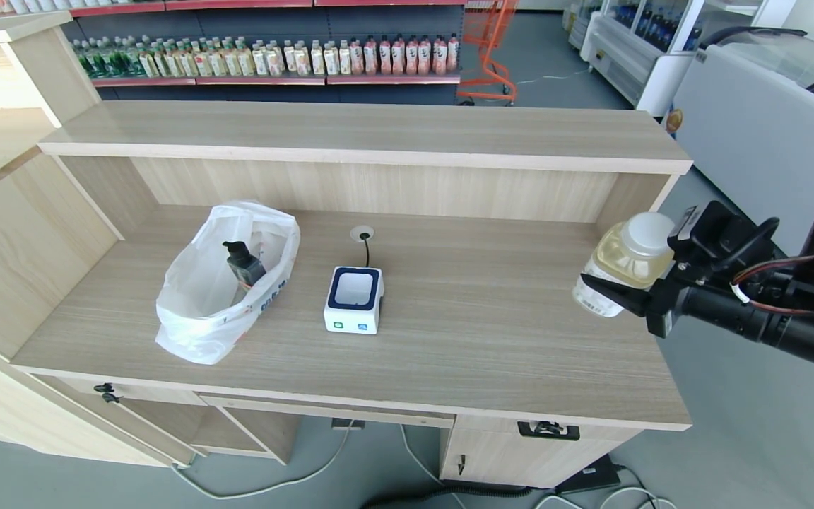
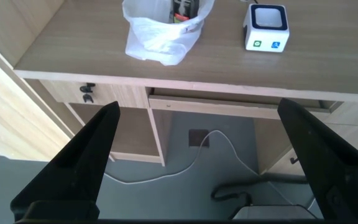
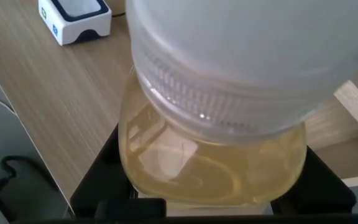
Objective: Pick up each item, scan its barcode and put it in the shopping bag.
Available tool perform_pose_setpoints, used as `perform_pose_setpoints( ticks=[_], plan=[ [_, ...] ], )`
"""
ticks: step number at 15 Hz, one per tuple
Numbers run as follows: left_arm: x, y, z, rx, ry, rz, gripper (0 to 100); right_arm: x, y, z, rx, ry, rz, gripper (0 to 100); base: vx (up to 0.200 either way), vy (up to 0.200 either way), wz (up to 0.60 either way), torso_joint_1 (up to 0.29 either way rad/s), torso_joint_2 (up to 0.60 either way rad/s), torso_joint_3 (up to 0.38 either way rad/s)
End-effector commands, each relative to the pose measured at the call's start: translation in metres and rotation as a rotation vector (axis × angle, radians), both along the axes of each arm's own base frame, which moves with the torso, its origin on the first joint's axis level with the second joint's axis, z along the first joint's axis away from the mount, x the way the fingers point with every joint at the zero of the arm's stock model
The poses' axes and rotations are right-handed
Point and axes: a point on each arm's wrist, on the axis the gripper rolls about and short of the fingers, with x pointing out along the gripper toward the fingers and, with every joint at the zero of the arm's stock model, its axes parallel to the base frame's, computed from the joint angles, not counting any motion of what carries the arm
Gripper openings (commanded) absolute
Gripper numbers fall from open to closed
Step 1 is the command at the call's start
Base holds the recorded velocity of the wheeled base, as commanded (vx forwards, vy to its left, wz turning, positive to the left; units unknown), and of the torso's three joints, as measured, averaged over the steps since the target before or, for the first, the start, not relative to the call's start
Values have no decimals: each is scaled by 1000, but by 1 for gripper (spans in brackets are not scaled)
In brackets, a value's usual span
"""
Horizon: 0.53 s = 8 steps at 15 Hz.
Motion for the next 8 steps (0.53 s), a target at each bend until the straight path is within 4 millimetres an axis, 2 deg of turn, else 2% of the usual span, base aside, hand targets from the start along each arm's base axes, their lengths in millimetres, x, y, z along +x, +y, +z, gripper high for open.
perform_pose_setpoints(
  ticks=[1, 8],
  plan=[
    [0, 0, 0, 1, 2, 0, 100, -1, 0, -2, 0, 7, 1, 0, 0, 200, 0, 2, 7, -2],
    [0, 0, 0, 1, 2, 0, 100, -6, 0, -12, 109, 129, -6, 0, 0, 200, 0, 0, 4, 2]
  ],
)
